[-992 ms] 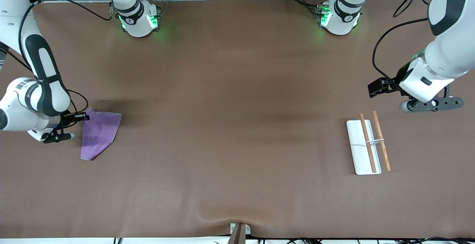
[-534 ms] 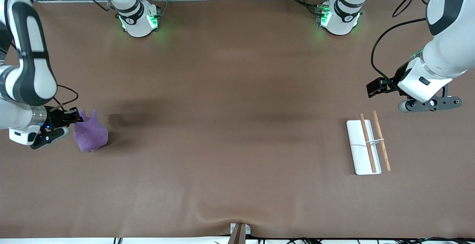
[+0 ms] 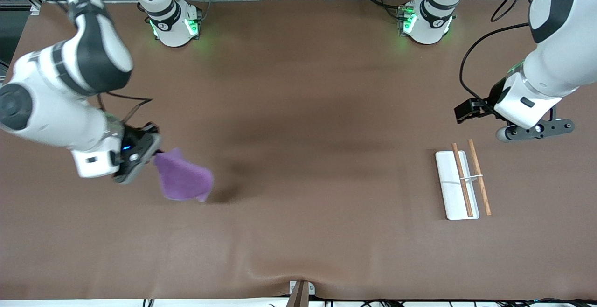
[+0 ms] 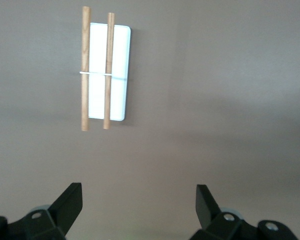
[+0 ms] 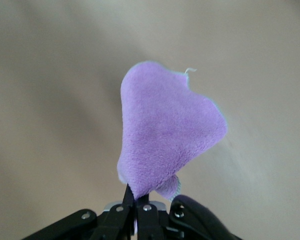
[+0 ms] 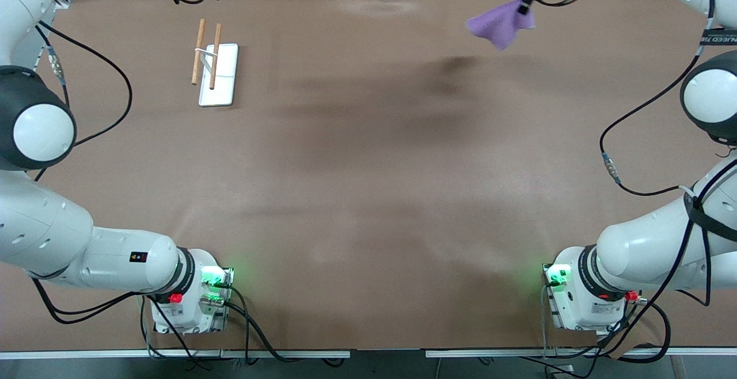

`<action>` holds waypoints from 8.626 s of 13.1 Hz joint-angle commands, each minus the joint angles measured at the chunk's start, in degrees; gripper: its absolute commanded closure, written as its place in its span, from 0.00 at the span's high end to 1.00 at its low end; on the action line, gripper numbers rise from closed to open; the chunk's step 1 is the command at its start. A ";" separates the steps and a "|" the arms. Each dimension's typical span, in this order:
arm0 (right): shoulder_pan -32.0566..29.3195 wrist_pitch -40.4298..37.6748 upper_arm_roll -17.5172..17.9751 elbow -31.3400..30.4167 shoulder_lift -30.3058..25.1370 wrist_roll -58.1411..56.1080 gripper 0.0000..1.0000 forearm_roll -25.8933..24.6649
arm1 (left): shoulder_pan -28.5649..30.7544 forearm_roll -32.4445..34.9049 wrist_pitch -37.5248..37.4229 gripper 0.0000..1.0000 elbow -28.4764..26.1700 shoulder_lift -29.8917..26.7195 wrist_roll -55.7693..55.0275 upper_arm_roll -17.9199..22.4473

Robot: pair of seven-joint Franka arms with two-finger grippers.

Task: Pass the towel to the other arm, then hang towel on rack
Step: 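Carry the towel to mid-table with the right gripper while the left gripper approaches, then bring the left gripper to the hanging towel below the right gripper, then close the left gripper on the towel while the right gripper opens, then carry the towel to the rack with the left gripper while the right gripper withdraws, then lower the towel onto the wooden dowels with the left gripper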

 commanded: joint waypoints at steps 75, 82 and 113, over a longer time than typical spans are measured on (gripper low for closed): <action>17.87 14.91 1.42 7.89 7.98 -3.17 1.00 -9.14 | 9.88 -3.06 -0.16 0.00 5.55 14.60 -9.83 -2.55; -0.25 6.93 0.98 7.89 2.74 3.92 1.00 -9.58 | 9.88 1.93 -4.63 0.00 8.18 12.14 -9.31 -2.89; 4.21 -22.18 -24.86 0.25 -23.04 39.55 1.00 -1.50 | 11.30 11.53 10.56 0.00 8.01 21.19 18.48 -7.03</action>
